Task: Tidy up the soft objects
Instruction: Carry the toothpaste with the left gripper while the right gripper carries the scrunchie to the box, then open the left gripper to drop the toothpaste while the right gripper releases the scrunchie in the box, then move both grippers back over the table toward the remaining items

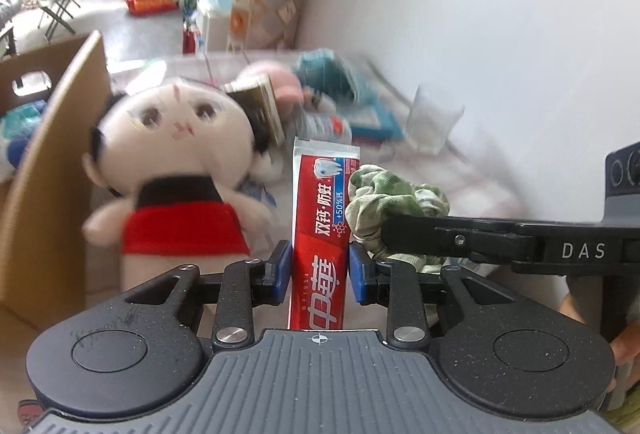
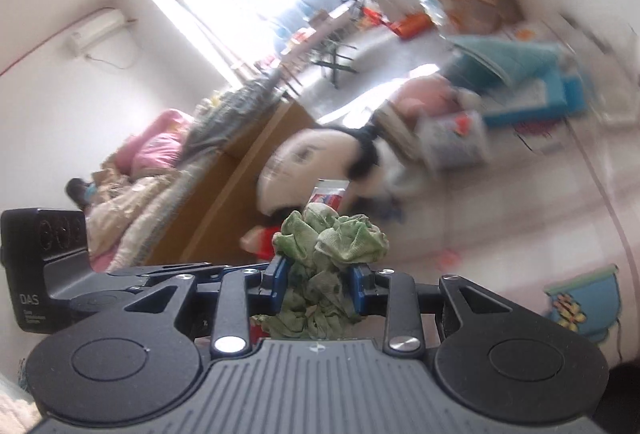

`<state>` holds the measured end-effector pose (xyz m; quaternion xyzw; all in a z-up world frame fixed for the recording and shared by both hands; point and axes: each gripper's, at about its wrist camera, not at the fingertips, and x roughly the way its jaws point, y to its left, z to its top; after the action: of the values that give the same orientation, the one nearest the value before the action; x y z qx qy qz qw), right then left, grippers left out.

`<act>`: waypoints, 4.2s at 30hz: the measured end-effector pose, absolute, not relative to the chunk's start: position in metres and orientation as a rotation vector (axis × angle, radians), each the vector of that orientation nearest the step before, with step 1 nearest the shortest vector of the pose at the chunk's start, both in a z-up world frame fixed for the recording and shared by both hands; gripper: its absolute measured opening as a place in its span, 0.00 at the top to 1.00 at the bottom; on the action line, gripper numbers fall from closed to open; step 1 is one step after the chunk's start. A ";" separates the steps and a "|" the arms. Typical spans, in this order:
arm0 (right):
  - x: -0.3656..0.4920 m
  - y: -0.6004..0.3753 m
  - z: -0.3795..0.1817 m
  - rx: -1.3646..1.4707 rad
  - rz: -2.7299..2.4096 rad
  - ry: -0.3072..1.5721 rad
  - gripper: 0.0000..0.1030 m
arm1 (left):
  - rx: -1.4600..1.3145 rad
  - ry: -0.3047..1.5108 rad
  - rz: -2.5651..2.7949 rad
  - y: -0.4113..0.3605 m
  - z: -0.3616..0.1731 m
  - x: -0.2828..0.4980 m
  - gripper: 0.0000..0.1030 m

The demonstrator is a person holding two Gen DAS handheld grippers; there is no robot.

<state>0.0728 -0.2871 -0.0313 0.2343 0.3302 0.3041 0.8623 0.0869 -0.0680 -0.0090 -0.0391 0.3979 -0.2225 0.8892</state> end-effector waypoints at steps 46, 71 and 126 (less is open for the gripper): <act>0.375 0.097 -0.009 -0.317 0.676 1.012 0.67 | 0.091 1.189 0.166 0.229 -0.057 0.301 0.72; 0.390 0.111 -0.016 -0.401 0.615 0.994 0.58 | 0.236 1.195 0.217 0.213 -0.039 0.289 0.41; 0.090 -0.221 0.066 0.303 0.569 0.542 0.00 | -0.051 0.619 -0.192 0.096 0.075 0.067 0.03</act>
<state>0.0896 -0.2207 0.0656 0.1469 0.2631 0.2764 0.9126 0.0675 0.0958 0.0754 -0.0248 0.3040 -0.0941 0.9477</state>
